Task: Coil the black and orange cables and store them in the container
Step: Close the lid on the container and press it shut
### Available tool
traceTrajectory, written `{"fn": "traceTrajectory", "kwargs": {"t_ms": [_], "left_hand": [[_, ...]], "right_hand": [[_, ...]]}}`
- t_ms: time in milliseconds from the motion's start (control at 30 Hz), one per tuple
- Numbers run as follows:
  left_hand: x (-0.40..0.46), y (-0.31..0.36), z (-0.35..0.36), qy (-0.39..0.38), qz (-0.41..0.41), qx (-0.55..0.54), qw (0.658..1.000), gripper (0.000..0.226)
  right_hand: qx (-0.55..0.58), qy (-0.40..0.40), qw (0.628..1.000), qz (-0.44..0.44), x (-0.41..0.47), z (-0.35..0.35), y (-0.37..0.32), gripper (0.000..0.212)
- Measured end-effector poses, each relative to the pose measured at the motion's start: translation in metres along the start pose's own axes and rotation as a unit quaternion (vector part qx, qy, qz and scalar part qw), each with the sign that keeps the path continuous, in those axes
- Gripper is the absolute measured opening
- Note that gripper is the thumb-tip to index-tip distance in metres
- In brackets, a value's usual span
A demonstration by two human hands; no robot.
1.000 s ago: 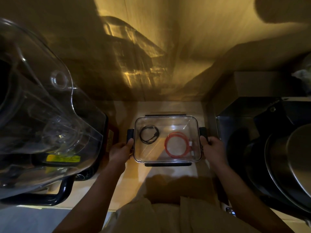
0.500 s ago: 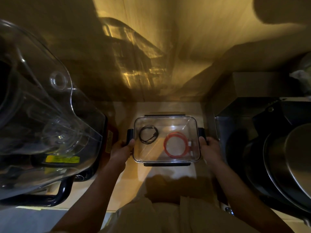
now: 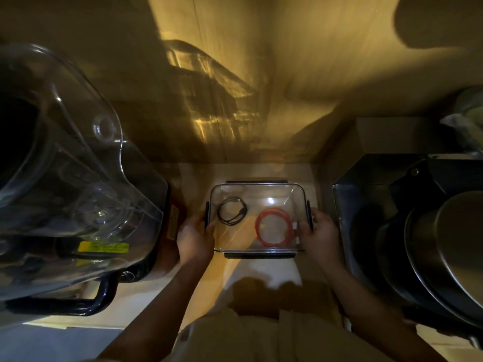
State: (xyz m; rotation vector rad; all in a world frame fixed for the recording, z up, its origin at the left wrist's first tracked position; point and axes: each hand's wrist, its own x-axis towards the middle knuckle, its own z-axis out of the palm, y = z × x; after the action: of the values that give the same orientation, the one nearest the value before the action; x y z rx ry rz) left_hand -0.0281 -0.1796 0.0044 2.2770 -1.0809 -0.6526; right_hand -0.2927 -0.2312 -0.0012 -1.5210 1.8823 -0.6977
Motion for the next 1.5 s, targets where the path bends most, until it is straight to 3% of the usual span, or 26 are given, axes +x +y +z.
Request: {"fn": "traceTrajectory", "kwargs": {"t_ms": [400,667,800,967,1133,1300,1500], "left_hand": [[0.001,-0.001,-0.001,-0.012,-0.019,-0.022,0.999,0.026],[0.003,-0.004,0.001,-0.01,-0.019,-0.025,0.999,0.031],[-0.003,-0.007,0.005,-0.01,0.038,-0.022,0.999,0.038],[-0.004,-0.006,0.004,-0.038,0.149,0.059,0.986,0.052],[-0.015,-0.003,0.01,-0.176,0.296,0.101,0.933,0.068],[-0.01,-0.01,0.016,-0.241,0.323,0.188,0.895,0.097],[-0.009,-0.013,0.014,-0.258,0.332,0.26,0.869,0.11]], "right_hand": [[0.067,-0.069,0.993,0.064,0.001,-0.002,0.012,0.022],[0.063,-0.067,0.994,0.057,0.0,-0.004,0.008,0.023],[0.034,-0.034,0.998,0.041,-0.009,-0.002,0.0,0.025],[0.005,-0.031,0.998,-0.049,-0.013,-0.001,-0.008,0.05],[-0.083,-0.162,0.972,-0.149,-0.021,0.008,-0.003,0.087],[-0.212,-0.225,0.932,-0.188,-0.021,0.012,0.012,0.122],[-0.279,-0.216,0.918,-0.181,-0.025,0.018,0.011,0.122]]}}
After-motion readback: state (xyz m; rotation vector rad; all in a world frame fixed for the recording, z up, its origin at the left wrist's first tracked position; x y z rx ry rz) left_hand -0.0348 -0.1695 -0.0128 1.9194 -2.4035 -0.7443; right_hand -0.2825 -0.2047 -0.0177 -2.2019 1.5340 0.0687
